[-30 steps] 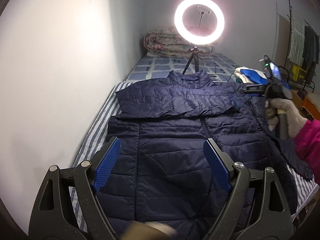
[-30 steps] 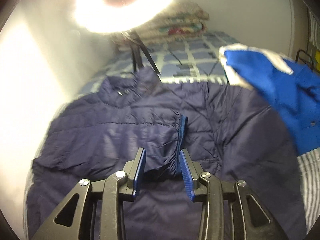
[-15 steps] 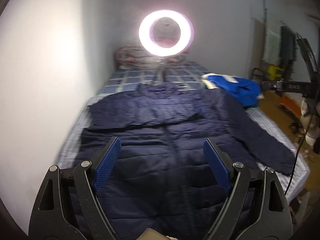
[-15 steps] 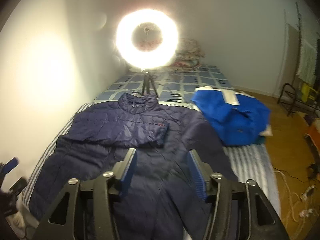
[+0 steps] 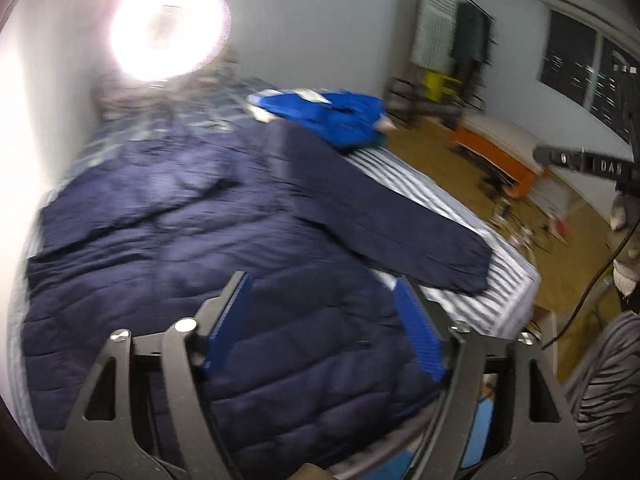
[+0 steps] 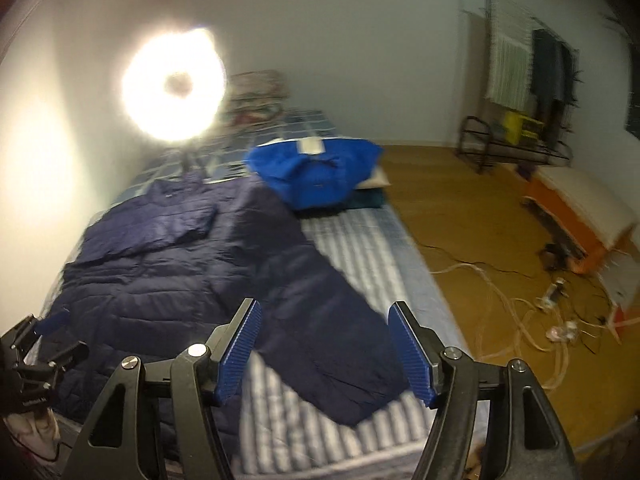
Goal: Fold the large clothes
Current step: 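Move the left tool to the other sleeve cuff and close on it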
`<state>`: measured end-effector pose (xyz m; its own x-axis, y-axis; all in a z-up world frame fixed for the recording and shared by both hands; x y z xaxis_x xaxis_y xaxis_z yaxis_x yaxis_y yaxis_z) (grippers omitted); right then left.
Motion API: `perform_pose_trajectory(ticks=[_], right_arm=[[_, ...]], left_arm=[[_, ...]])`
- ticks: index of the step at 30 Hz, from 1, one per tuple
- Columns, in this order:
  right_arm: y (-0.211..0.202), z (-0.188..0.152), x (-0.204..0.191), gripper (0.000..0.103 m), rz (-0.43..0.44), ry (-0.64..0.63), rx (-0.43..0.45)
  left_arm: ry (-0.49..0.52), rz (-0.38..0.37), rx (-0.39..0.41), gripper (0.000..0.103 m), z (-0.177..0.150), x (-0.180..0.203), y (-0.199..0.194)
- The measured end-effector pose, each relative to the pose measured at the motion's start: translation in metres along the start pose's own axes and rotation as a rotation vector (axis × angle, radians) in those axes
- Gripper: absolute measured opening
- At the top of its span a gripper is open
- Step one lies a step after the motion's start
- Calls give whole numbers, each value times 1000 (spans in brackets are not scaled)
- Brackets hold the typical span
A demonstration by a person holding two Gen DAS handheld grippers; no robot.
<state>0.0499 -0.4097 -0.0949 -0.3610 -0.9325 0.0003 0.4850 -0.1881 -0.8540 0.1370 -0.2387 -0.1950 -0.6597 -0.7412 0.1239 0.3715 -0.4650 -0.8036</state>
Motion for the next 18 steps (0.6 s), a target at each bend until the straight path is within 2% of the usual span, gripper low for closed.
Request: perform_pose_trajectory(ticks=[3, 8, 13, 18], right_arm=[[-15, -8, 25, 69, -49, 31, 25], [-23, -19, 53, 69, -74, 84, 42], [-12, -24, 70, 69, -75, 129, 32], [-13, -23, 89, 69, -147, 165, 63]], left_arm=[[46, -73, -54, 62, 9, 40, 31], [139, -183, -155, 62, 19, 108, 85], [226, -244, -255, 62, 22, 168, 137], [297, -251, -335, 62, 19, 207, 176]])
Point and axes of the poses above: each gripper's, at about its wrist camera, not at the fingertips, and y roughly the way its jaws point, x to its right, z to its top, the point moved 7 cm from there along y, roughly the way its jaws point, and after that the axes turned 13 degrees about -x, right-handed, at the moved point
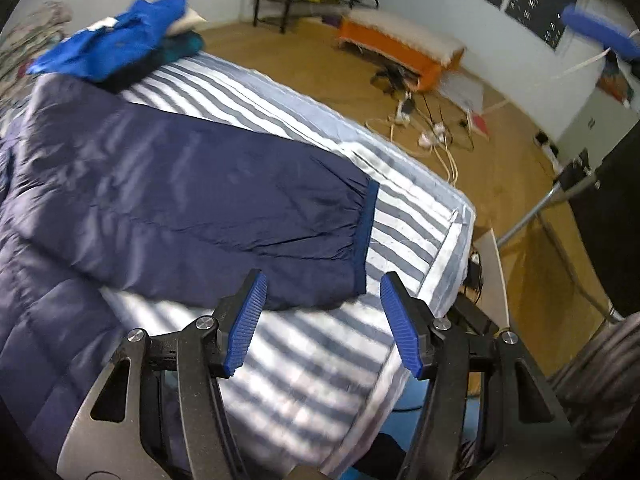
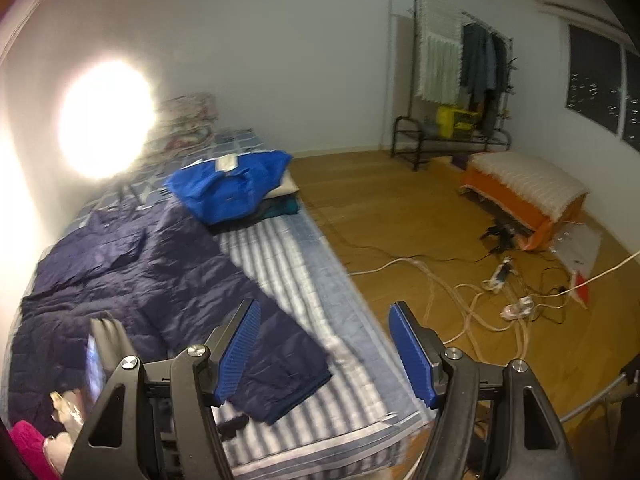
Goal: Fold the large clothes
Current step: 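Move the left tool to the other sleeve cuff and close on it, then lift and fold the held sleeve across the jacket body with the left tool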
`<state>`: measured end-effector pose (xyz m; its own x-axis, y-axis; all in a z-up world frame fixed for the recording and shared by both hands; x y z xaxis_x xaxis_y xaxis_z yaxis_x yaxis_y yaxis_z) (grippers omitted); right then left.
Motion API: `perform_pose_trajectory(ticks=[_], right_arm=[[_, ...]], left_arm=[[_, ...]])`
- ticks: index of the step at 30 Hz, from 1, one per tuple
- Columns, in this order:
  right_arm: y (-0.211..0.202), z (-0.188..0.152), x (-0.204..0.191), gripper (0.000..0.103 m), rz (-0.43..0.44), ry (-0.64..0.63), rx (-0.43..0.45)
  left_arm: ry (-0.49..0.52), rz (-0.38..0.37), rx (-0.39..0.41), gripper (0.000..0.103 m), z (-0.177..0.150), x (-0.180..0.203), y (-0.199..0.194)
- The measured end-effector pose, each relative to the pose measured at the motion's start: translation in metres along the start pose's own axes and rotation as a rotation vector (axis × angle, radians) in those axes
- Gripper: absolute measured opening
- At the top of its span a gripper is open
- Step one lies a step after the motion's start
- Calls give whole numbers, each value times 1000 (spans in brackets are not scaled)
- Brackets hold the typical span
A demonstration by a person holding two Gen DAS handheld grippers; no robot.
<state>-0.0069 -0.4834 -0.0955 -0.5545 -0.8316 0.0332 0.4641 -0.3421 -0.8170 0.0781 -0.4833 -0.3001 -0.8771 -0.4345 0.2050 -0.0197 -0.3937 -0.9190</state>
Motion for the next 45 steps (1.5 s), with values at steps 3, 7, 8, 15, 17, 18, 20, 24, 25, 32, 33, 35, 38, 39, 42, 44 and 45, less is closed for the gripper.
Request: perform_pose_trajectory(ticks=[3, 7, 8, 15, 17, 18, 20, 24, 25, 32, 33, 35, 38, 39, 42, 44, 45], right_arm=[[-2, 0, 10, 69, 22, 37, 3], [0, 0, 18, 69, 1, 50, 4], [2, 0, 20, 69, 8, 57, -3], [5, 1, 32, 69, 45, 120, -8], [5, 1, 31, 69, 56, 123, -10], [5, 1, 28, 69, 60, 119, -10], [5, 2, 25, 69, 64, 109, -5], [2, 4, 18, 69, 77, 103, 8], [2, 5, 17, 69, 79, 104, 8], [3, 10, 1, 69, 93, 90, 16], [3, 11, -3, 69, 93, 86, 17], [4, 12, -10, 69, 96, 78, 18], [7, 14, -24, 69, 105, 60, 17], [8, 14, -30, 69, 108, 49, 16], [11, 15, -49, 69, 109, 8, 8], [13, 16, -63, 69, 101, -31, 11], [13, 16, -72, 69, 100, -54, 12]], left_arm=[[20, 1, -41, 62, 9, 7, 19], [69, 0, -86, 62, 19, 20, 34], [75, 8, -96, 62, 22, 20, 40], [95, 113, -170, 62, 27, 20, 70], [114, 150, -167, 47, 28, 23, 71], [110, 158, -162, 40, 29, 21, 70], [77, 122, -163, 11, 31, 18, 68], [-8, 42, -127, 4, 36, 4, 46], [-23, 23, -104, 4, 36, -1, 33], [-165, -59, 33, 4, 41, -60, -49], [-196, -72, 52, 4, 41, -71, -61], [-249, -96, 94, 4, 37, -96, -88], [-294, -78, 152, 4, 23, -133, -124], [-319, -70, 177, 4, 15, -152, -139], [-398, -44, 230, 4, -8, -201, -171], [-454, -9, 262, 4, -25, -236, -189], [-481, 8, 272, 4, -33, -256, -195]])
Point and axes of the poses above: each gripper's, at about its wrist camera, not at the fingertips, and y roughly the way its jaws point, x to its right, z to its top, the point moved 7 cm from there along y, roughly the way its jaws point, and after that the axes turned 13 degrees about -x, right-handed, at the moved point
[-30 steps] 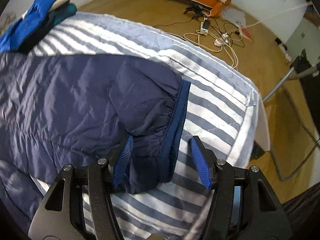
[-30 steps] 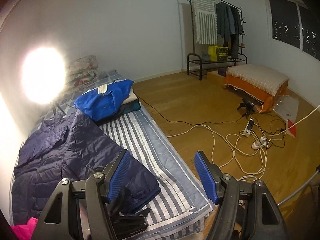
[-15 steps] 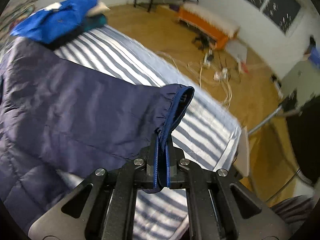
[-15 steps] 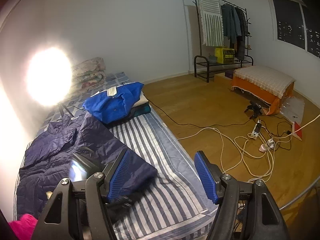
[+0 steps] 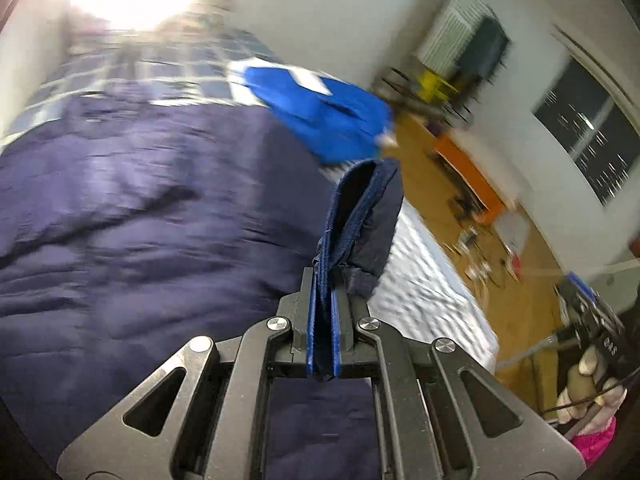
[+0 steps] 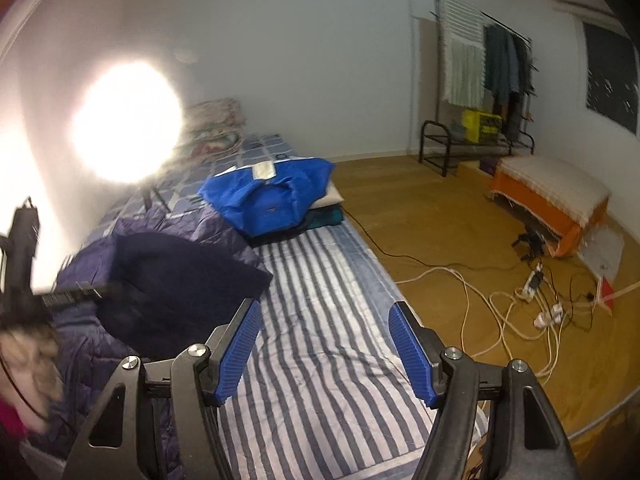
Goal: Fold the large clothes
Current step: 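Lift and fold the held sleeve across the jacket body with the left tool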
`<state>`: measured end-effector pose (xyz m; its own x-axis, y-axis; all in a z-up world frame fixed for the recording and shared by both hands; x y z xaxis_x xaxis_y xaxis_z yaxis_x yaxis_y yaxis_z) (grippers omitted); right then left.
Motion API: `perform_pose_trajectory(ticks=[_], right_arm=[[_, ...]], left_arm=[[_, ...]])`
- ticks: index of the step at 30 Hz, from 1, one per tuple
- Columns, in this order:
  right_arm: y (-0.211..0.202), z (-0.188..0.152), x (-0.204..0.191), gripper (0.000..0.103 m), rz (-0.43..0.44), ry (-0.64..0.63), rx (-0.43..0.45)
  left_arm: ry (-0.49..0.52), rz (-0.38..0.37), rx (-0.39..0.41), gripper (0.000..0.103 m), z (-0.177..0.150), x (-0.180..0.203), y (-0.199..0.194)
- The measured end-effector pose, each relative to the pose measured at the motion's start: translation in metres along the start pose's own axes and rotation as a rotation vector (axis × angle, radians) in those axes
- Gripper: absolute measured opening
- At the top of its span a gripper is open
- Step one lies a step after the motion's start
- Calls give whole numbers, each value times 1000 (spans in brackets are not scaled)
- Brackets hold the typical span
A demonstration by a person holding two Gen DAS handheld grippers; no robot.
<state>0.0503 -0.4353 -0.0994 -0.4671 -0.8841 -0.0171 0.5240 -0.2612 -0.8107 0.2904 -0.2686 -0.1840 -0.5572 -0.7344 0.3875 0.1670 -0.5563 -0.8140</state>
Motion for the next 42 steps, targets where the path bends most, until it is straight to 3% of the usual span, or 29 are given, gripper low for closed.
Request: perform_pose_trajectory(ticks=[8, 16, 20, 31, 36, 42], right_arm=[[12, 3, -45, 69, -1, -121, -18], [27, -1, -75, 69, -29, -206, -59], [36, -2, -80, 69, -43, -233, -87], [51, -6, -90, 69, -66, -284, -128], [56, -7, -100, 69, -72, -316, -138], [58, -10, -113, 69, -92, -363, -136]], left_arm=[[-152, 182, 89, 4, 18, -157, -40], [-211, 306, 92, 4, 42, -257, -21], [-268, 320, 89, 4, 47, -293, -13], [-469, 389, 198, 4, 67, -403, -29], [-647, 379, 215, 4, 55, -457, -21], [-725, 370, 203, 4, 43, -489, -5]])
Point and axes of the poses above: each gripper's, at about its wrist camera, not at the fingertips, and y roughly the way its jaws point, x to its right, z to its top, the point moved 7 cm from there along y, roughly the way its jaws point, and after that the axes turned 13 degrees about -x, right-handed, at the moved point
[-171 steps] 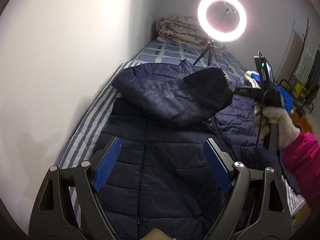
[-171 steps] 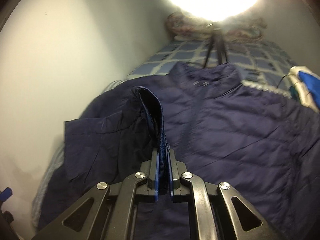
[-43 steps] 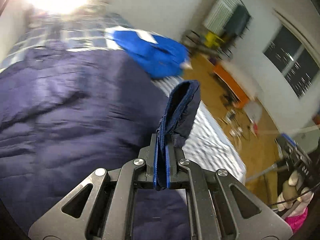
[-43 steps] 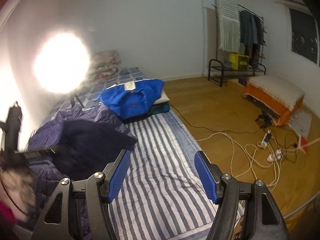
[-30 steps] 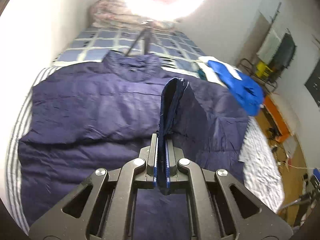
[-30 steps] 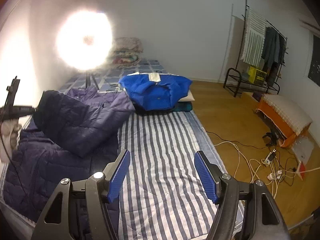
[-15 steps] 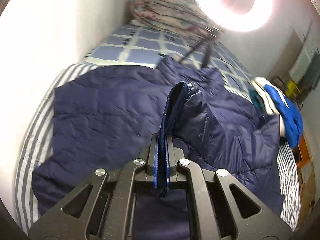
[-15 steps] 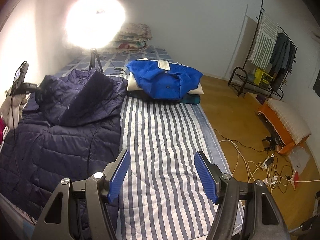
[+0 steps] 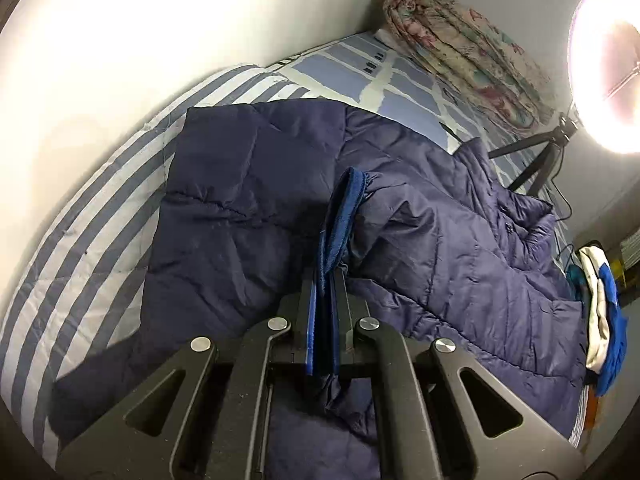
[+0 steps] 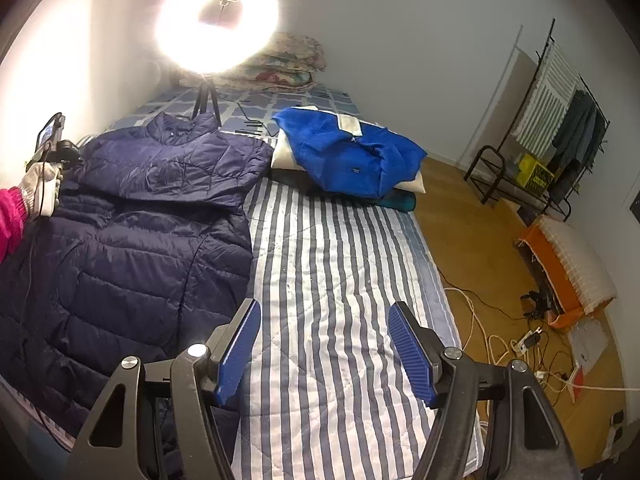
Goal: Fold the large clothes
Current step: 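Lift and fold the held sleeve across the jacket body with the left tool, then lower the sleeve onto the jacket and open the left tool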
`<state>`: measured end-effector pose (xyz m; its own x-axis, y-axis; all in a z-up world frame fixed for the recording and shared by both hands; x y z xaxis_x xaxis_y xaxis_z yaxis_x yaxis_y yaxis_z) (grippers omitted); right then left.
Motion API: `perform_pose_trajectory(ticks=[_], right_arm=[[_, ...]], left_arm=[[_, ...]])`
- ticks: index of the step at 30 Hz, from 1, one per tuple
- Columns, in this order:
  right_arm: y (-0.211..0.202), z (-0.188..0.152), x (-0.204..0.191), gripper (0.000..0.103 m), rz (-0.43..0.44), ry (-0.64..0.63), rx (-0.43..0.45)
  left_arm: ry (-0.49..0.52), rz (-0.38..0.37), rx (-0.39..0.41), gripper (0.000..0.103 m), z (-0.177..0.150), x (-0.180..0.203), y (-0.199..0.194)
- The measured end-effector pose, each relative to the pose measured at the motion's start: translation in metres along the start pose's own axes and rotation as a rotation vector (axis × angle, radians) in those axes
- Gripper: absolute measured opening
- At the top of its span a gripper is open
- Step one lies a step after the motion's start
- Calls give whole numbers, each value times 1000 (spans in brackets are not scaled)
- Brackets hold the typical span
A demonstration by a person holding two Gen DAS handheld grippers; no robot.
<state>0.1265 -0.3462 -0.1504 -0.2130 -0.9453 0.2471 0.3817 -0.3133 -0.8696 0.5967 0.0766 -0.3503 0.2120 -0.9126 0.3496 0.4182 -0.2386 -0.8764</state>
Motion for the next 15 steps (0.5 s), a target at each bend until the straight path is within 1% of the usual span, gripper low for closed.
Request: perform_pose_trajectory(ticks=[3, 4, 6, 7, 8, 9, 10, 13, 15], right_arm=[[1, 2, -4, 69, -15, -18, -1], [1, 2, -5, 69, -17, -20, -3], [3, 5, -8, 69, 2, -20, -8], [5, 6, -9, 69, 32, -13, -10], [8, 10, -11, 69, 74, -4, -14], [13, 16, -17, 69, 135, -7, -18], [18, 22, -22, 69, 161, -23, -18], [40, 46, -41, 69, 165, -112, 14], [65, 71, -47, 69, 199, -121, 24]], left_arm=[[22, 26, 28, 5, 2, 3, -2], [35, 42, 29, 11, 1, 4, -3], [76, 65, 47, 18, 0, 6, -9], [102, 93, 61, 28, 1, 6, -15], [118, 116, 75, 40, 1, 6, -21], [128, 119, 88, 43, 2, 6, -28], [146, 117, 103, 44, 2, 6, -36], [171, 109, 120, 44, 0, 2, -57], [196, 99, 119, 44, -3, -1, -69]])
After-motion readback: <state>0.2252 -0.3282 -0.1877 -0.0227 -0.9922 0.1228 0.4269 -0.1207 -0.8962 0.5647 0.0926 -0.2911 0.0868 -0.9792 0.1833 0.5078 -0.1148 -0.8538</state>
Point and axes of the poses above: each gripper's, at about its wrist camera, not at the fingertips, and y roughly the way its jaws point, x to its right, z to its top, the point moved 7 cm from there along y, roughly the way its jaws point, and after that the axes turned 13 degrees about -x, right-handed, at the moved point
